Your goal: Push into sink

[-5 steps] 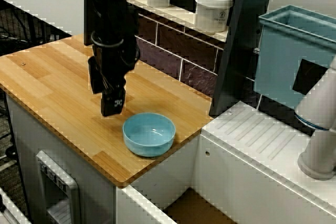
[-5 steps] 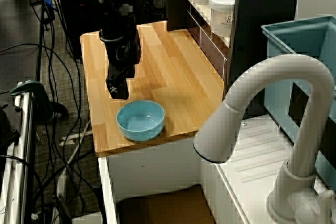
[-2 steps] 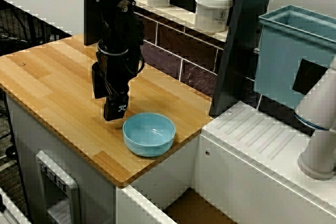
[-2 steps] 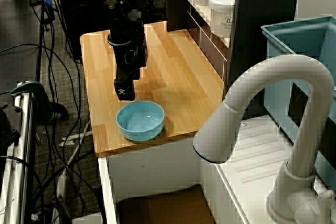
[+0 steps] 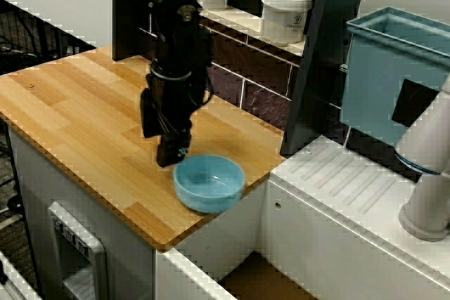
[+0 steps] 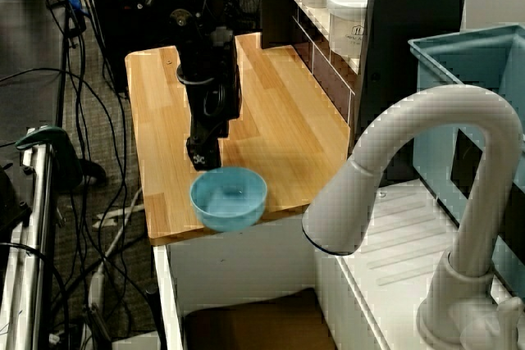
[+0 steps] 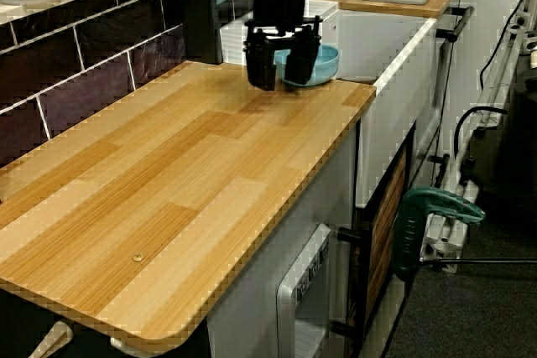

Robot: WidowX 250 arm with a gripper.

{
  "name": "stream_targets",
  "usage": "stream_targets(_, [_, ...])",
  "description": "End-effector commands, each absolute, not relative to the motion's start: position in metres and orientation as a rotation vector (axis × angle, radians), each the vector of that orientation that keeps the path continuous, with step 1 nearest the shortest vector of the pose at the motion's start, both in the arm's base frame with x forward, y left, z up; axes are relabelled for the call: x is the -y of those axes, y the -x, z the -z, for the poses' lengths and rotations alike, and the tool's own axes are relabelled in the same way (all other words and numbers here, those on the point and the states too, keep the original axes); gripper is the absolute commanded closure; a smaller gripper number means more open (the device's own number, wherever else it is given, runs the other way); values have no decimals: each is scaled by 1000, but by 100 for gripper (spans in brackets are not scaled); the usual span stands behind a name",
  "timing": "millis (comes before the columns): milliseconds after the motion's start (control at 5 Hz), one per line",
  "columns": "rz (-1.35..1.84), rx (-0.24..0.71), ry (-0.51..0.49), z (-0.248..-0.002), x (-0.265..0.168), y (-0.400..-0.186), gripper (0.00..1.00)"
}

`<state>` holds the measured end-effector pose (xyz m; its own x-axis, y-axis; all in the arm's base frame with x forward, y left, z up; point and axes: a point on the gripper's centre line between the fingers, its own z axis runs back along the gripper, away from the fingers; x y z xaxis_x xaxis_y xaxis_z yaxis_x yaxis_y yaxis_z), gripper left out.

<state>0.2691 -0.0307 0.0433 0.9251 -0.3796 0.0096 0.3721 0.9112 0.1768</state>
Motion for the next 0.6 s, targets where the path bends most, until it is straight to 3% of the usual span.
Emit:
stream_targets(0, [417, 105, -146, -57, 76, -276, 0])
stream_targets(400, [489, 124, -151, -61, 118, -268, 0])
